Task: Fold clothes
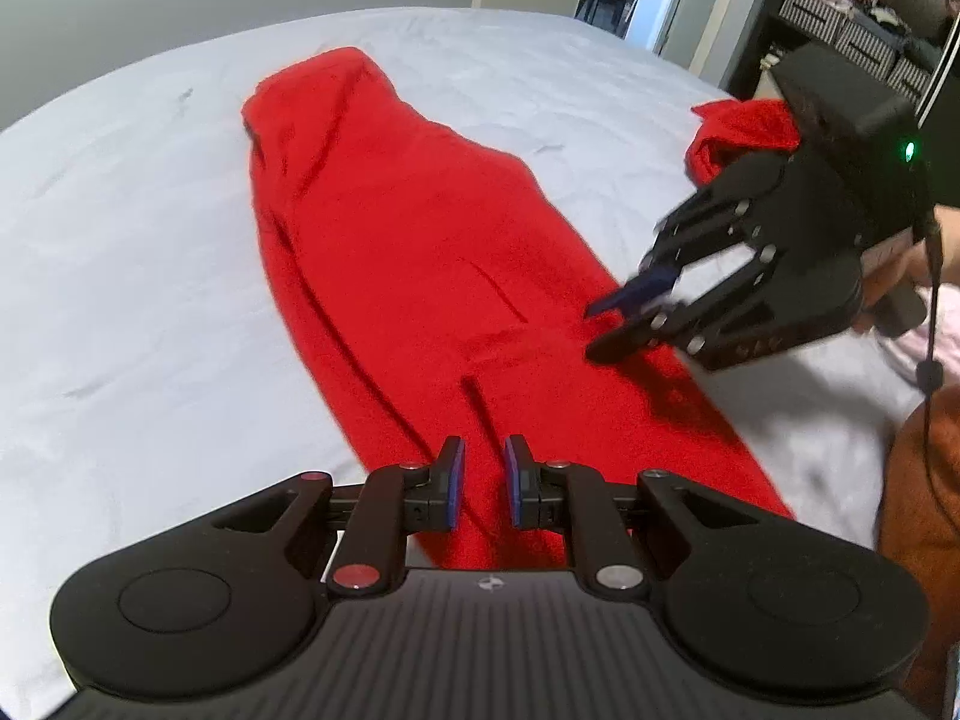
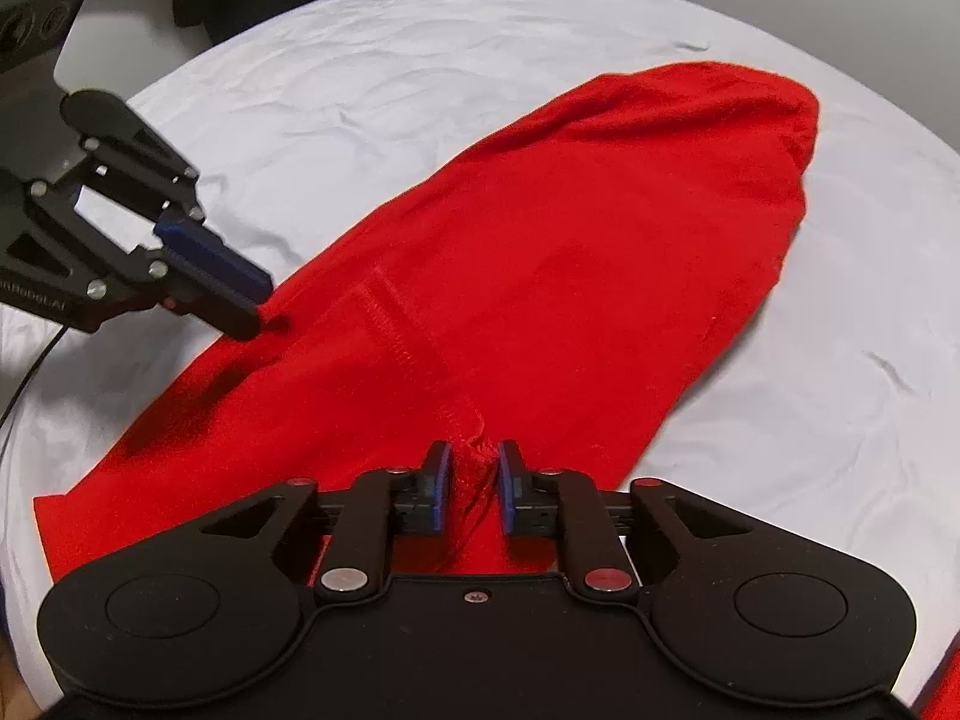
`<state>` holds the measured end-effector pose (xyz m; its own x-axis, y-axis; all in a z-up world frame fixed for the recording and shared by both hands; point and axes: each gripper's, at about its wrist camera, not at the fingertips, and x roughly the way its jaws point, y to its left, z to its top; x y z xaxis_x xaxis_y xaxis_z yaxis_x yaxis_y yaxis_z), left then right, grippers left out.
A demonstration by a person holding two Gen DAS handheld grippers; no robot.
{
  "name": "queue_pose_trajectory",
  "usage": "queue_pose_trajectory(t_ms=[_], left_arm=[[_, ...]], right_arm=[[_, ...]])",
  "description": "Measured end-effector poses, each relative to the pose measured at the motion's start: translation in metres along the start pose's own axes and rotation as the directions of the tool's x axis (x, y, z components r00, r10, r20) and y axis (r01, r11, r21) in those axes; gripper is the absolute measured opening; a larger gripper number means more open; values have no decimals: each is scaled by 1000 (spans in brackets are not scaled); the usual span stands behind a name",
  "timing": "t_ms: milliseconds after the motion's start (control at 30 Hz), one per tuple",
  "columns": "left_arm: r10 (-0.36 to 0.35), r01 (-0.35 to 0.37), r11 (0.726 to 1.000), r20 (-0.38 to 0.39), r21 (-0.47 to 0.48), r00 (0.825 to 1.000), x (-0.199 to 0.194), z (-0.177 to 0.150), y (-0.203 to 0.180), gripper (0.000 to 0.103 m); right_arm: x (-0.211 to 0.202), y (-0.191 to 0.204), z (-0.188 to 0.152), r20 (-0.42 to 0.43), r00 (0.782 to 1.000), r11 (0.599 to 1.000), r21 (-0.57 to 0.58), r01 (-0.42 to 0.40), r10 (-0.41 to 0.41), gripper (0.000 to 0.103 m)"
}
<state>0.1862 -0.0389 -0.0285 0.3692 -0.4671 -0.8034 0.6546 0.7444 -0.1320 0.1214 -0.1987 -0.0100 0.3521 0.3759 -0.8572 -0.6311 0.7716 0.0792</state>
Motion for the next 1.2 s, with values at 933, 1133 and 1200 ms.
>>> queue_pose_trajectory(t_ms=[933,1133,1200], left_arm=[[168,-97,799,-65,594,984,-50,-97,-169,34],[236,-141,715,-47,685,971,-34,-119,-193,34],[252,-149,688,-41,710,967,-31,-124,-197,34]], right_arm=[[-84,160,-76,-89,996,910,-411,-47,12,42],[-67,191,-89,-118,992,868,-497,-23,-41,42],[-62,200,-92,-118,991,843,-538,-11,-62,42]])
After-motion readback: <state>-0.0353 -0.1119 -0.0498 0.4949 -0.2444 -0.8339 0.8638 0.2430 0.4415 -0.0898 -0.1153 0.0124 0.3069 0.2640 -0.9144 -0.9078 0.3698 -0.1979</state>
